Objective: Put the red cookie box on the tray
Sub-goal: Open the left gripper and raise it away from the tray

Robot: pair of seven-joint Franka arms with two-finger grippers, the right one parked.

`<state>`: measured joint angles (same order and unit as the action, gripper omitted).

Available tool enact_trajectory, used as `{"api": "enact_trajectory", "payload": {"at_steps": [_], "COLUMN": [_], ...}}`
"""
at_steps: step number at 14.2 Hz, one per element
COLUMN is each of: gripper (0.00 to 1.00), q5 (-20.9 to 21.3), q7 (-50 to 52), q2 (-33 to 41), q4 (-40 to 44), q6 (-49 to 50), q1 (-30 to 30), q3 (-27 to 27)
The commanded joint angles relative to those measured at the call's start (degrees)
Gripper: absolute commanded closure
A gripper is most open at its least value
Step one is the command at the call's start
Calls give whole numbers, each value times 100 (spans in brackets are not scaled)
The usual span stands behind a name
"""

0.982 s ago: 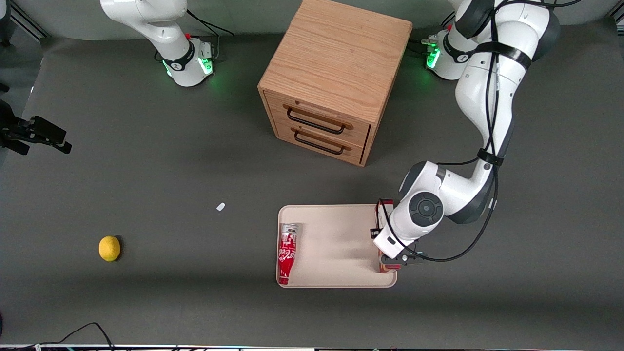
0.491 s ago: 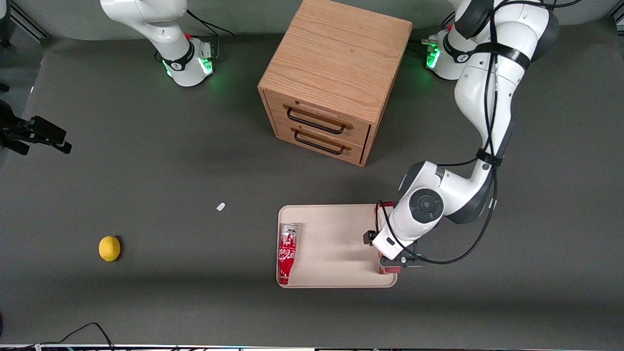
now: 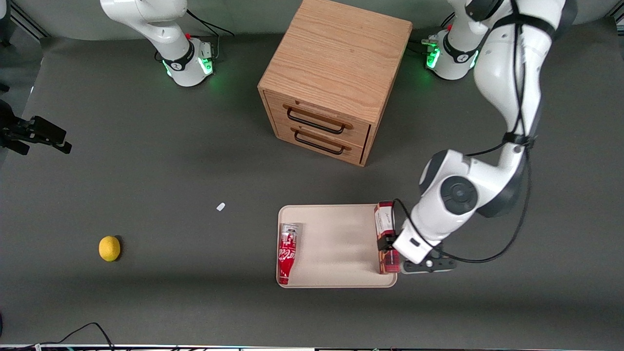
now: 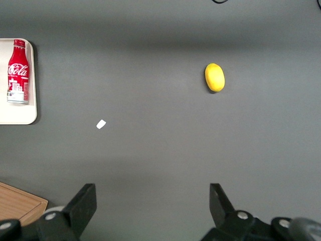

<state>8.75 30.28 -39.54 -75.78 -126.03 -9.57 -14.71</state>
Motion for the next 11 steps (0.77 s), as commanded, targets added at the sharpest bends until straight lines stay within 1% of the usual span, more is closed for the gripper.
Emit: {"api": "enact_trajectory", "payload": {"at_steps": [1, 2, 6, 9, 10, 11], "gripper": [0, 0, 0, 0, 0, 0], "q5": [-468, -610, -655, -804, -804, -813], "q7": [-310, -547, -1303, -1646, -1935, -2434], "q2": [1340, 1613, 2572, 3389, 3696, 4126], "q4": [-1305, -1534, -1922, -2151, -2239, -2361], "q6": [70, 175, 1201, 2115, 2396, 2756], "q1": [402, 560, 1184, 1641, 1843, 2106], "q3": [29, 29, 12, -32, -67, -67]}}
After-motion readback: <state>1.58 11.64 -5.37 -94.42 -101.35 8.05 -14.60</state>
